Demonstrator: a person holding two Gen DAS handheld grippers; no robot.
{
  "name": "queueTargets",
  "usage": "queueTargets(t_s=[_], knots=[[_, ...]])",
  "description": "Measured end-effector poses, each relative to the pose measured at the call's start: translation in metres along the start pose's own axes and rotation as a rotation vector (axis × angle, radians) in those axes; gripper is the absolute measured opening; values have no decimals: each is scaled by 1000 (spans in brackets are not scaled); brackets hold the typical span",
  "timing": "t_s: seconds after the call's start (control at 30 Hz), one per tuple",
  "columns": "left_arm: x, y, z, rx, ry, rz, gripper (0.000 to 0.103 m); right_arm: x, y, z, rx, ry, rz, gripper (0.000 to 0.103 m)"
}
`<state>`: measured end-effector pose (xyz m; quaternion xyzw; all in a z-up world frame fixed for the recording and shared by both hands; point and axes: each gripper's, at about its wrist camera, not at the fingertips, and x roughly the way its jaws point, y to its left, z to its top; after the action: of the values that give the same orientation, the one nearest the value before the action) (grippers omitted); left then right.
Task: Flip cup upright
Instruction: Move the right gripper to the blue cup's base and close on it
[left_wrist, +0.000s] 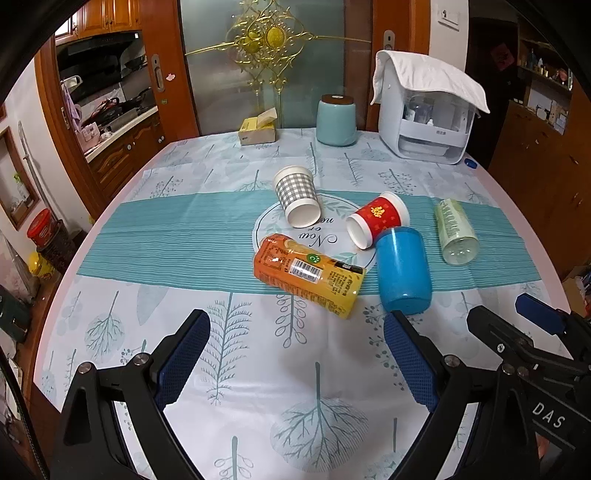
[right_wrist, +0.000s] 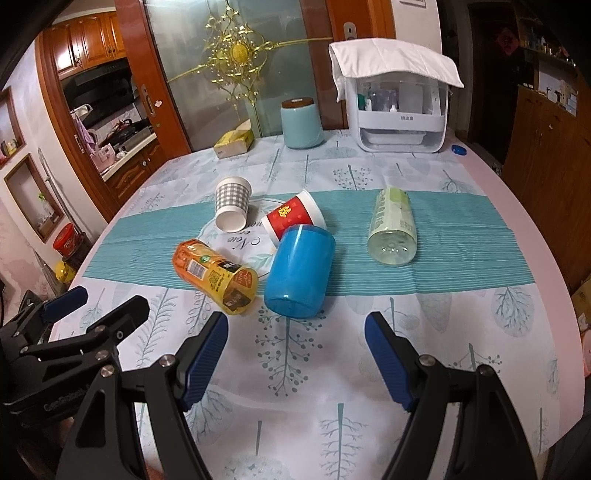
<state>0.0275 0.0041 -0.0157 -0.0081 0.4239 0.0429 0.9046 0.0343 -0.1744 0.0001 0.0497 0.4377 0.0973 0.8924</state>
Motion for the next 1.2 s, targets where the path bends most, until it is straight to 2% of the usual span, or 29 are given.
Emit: queueTargets(t_s=[0.53,0.9,1.2], knots=[[67,-5,8,28,68,62,94,59,-7,26,-11,42,-16,77],[106,-2,8,14,143,64,94,113,-25,31,103,172,94,77],[115,4,7,1,166,69,94,155,-37,28,263,273,271,77]])
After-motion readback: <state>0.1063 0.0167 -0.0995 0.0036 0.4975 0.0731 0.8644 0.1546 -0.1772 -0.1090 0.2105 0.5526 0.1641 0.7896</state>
